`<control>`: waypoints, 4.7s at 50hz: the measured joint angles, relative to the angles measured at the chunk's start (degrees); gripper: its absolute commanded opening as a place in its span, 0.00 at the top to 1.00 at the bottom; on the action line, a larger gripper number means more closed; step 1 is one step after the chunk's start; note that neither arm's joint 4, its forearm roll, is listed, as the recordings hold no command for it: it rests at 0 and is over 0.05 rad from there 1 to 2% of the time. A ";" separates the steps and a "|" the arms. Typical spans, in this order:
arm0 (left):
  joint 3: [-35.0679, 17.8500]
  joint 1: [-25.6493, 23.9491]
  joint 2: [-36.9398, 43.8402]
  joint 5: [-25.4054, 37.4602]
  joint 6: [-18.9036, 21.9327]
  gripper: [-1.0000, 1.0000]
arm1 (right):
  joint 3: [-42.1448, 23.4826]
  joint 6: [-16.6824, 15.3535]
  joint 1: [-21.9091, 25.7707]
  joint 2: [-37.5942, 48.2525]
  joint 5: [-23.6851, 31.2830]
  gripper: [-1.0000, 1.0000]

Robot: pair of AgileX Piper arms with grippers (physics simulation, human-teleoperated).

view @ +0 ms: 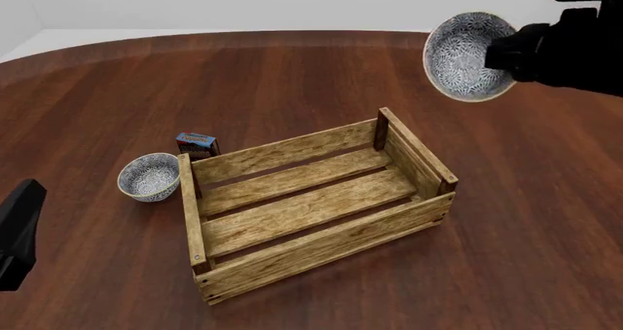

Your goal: Stack the right bowl on the left bowl and place them in the tray.

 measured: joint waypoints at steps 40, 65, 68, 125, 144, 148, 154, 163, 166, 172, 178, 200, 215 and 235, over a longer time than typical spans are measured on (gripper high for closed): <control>-8.63 -11.38 17.52 -8.04 0.71 0.00 | 4.05 3.11 8.90 5.05 -12.96 1.00; -24.03 -25.12 39.78 -14.96 1.81 0.00 | 3.88 3.17 9.51 6.83 -15.08 1.00; -25.67 -26.99 41.58 -15.05 2.08 0.00 | 3.89 3.12 9.57 6.92 -15.17 1.00; -44.93 -40.20 69.82 -18.55 1.53 0.00 | 3.33 3.12 10.23 11.28 -16.80 1.00; -49.41 -39.73 79.04 -20.19 -0.71 0.00 | 2.98 3.19 10.48 13.27 -17.41 1.00; -50.12 -39.51 80.76 -20.65 -1.17 0.00 | 2.92 3.16 10.49 13.69 -17.54 1.00; -51.13 -39.21 83.25 -21.26 -1.72 0.00 | 2.85 3.11 10.49 14.19 -17.67 1.00; -52.59 -38.68 86.82 -22.15 -2.18 0.00 | 2.78 3.08 10.43 14.72 -17.83 1.00; -53.12 -38.43 88.16 -22.47 -2.45 0.00 | 2.74 3.08 10.43 14.90 -17.88 1.00; -53.99 -38.13 90.57 -23.09 -3.14 0.00 | 2.71 3.07 10.45 15.17 -17.95 1.00; -54.67 -38.09 92.62 -23.67 -3.77 0.00 | 2.69 3.08 10.42 15.34 -18.00 1.00; -56.15 -39.63 97.44 -25.93 -7.66 1.00 | 2.76 3.95 11.27 15.34 -17.93 1.00; -55.36 -39.77 97.36 -27.12 -8.47 1.00 | 2.81 3.73 11.39 15.38 -17.84 1.00; -55.23 -37.73 97.71 -27.00 -7.61 1.00 | 2.81 3.10 11.15 13.60 -17.31 0.00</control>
